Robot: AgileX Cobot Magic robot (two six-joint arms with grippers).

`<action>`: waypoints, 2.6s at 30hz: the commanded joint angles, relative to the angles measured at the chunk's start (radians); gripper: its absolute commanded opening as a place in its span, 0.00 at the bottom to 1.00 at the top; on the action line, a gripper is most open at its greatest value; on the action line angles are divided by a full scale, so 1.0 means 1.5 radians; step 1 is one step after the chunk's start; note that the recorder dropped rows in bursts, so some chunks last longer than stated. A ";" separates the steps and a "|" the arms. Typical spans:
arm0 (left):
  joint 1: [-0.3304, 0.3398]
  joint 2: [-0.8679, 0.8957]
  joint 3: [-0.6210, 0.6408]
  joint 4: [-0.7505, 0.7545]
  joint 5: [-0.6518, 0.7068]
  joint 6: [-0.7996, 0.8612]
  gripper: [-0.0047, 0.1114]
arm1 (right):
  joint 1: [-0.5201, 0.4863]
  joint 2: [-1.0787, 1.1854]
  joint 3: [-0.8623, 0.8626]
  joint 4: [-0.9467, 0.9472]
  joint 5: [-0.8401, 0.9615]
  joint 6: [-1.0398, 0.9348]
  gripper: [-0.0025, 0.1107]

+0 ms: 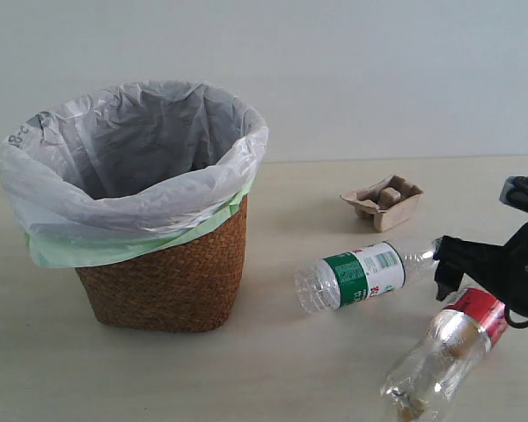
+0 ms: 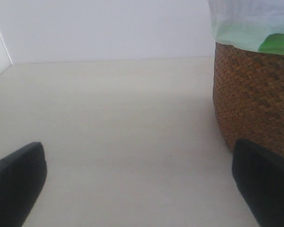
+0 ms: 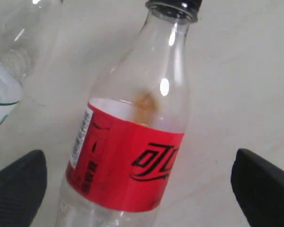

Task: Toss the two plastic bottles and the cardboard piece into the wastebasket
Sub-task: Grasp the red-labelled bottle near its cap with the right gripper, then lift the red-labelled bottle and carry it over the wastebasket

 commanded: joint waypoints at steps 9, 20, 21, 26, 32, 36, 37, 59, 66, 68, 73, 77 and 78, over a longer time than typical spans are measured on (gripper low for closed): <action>-0.005 -0.002 -0.002 -0.001 -0.005 -0.006 0.97 | -0.055 0.104 -0.002 -0.073 -0.034 0.017 0.63; -0.005 -0.002 -0.002 -0.001 -0.005 -0.006 0.97 | -0.055 0.015 -0.036 -0.073 0.004 -0.054 0.02; -0.005 -0.002 -0.002 -0.001 -0.005 -0.006 0.97 | -0.053 -0.017 -0.039 -0.073 -0.004 -0.056 0.02; -0.005 -0.002 -0.002 -0.001 -0.005 -0.006 0.97 | -0.027 -0.170 -0.039 -0.073 -0.137 -0.064 0.02; -0.005 -0.002 -0.002 -0.001 -0.005 -0.006 0.97 | 0.070 -0.319 -0.039 -0.076 -0.476 -0.092 0.02; -0.005 -0.002 -0.002 -0.001 -0.005 -0.006 0.97 | 0.113 -0.338 -0.048 -0.069 -0.635 -0.323 0.02; -0.005 -0.002 -0.002 -0.001 -0.005 -0.006 0.97 | 0.119 -0.338 -0.058 -0.069 -0.630 -0.364 0.02; -0.005 -0.002 -0.002 -0.001 -0.005 -0.006 0.97 | 0.255 -0.203 -0.206 -0.071 -0.438 -0.712 0.02; -0.005 -0.002 -0.002 -0.001 -0.005 -0.006 0.97 | 0.275 -0.199 -0.297 -0.071 -0.343 -0.781 0.02; -0.005 -0.002 -0.002 -0.001 -0.005 -0.006 0.97 | 0.275 -0.199 -0.299 -0.071 -0.343 -0.781 0.02; -0.005 -0.002 -0.002 -0.001 -0.005 -0.006 0.97 | 0.275 -0.165 -0.299 -0.039 -0.336 -0.654 0.02; -0.005 -0.002 -0.002 -0.001 -0.005 -0.006 0.97 | 0.290 -0.123 -0.299 -0.005 -0.432 -0.420 0.02; -0.005 -0.002 -0.002 -0.001 -0.005 -0.006 0.97 | 0.297 -0.116 -0.299 -0.005 -0.463 -0.346 0.02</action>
